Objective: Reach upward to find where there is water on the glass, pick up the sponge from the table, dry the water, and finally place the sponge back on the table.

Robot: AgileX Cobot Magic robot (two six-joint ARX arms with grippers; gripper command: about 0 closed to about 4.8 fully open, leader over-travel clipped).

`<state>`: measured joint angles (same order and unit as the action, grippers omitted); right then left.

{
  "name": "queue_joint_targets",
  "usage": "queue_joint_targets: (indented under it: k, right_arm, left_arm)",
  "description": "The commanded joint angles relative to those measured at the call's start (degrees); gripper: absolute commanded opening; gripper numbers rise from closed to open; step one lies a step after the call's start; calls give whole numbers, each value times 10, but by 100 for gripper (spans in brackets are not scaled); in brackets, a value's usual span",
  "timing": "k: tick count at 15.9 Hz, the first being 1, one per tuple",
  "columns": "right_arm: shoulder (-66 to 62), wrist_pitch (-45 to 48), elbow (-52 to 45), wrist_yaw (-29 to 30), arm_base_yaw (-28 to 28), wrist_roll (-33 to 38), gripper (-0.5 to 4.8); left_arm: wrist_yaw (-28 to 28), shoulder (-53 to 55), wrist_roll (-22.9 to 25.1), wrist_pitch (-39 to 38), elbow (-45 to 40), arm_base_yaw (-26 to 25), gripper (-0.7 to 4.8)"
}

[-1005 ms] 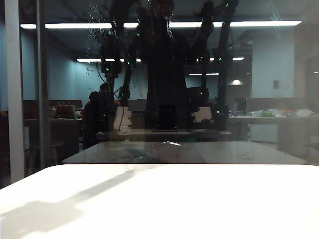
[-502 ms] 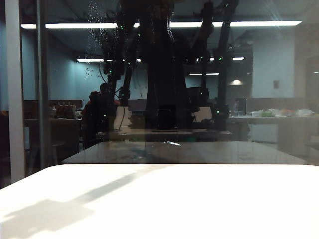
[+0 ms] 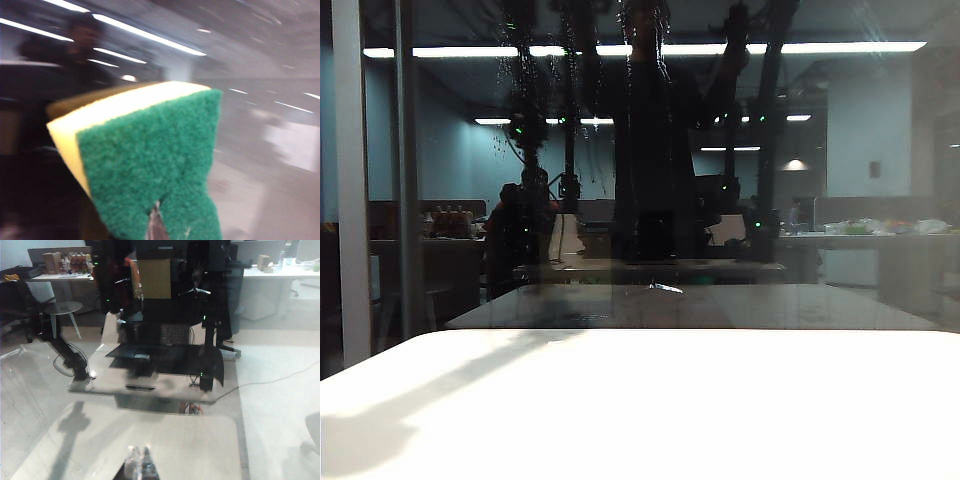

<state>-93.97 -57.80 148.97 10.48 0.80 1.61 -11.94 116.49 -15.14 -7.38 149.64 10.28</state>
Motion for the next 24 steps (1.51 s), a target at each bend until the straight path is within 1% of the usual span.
queue_joint_targets:
  k: [1, 2, 4, 5, 7, 8, 10, 11, 12, 14, 15, 19, 21, 22, 24]
  right_arm:
    - [7, 8, 2, -1, 0, -2, -5]
    - [7, 8, 2, -1, 0, -2, -5]
    - [7, 8, 3, -1, 0, -2, -5]
    - [7, 8, 2, -1, 0, -2, -5]
    - [7, 8, 2, -1, 0, -2, -5]
    - [7, 8, 2, -1, 0, -2, -5]
    - [7, 7, 2, -1, 0, -2, -5]
    - [7, 7, 2, -1, 0, -2, -5]
    - [7, 6, 2, -1, 0, -2, -5]
    - [7, 5, 2, 0, 0, -2, -5]
    - [9, 4, 2, 0, 0, -2, -5]
    - [11, 4, 2, 1, 0, -2, -5]
    - [11, 0, 2, 1, 0, -2, -5]
    - [11, -5, 2, 2, 0, -2, -5]
    - [13, -9, 2, 2, 0, -2, -5]
  left_arm:
    - [2, -31, -5, -3, 3, -52, -6]
    - [-2, -41, -19, -13, 3, -85, -6]
    - [-31, -43, -22, -19, 3, -114, -6]
    - [-49, -43, -13, -44, 3, -125, -6]
    - [-87, -42, 27, -91, 3, -126, -6]
    - [-112, -40, 57, -126, 2, -124, -6]
    - [-123, -39, 102, -170, -2, -97, -6]
    - [-123, -39, 144, -194, -8, -79, -6]
    - [-122, -39, 176, -217, -16, -60, -6]
    - [-97, -39, 214, -244, -45, -37, -6]
    - [-88, -39, 222, -253, -71, -27, -6]
    - [-85, -39, 223, -251, -169, 1, -6]
    - [-81, -39, 247, -251, -210, 24, -6]
    - [-70, -38, 259, -252, -237, 39, -6]
    - [-67, -37, 259, -244, -240, 51, -6]
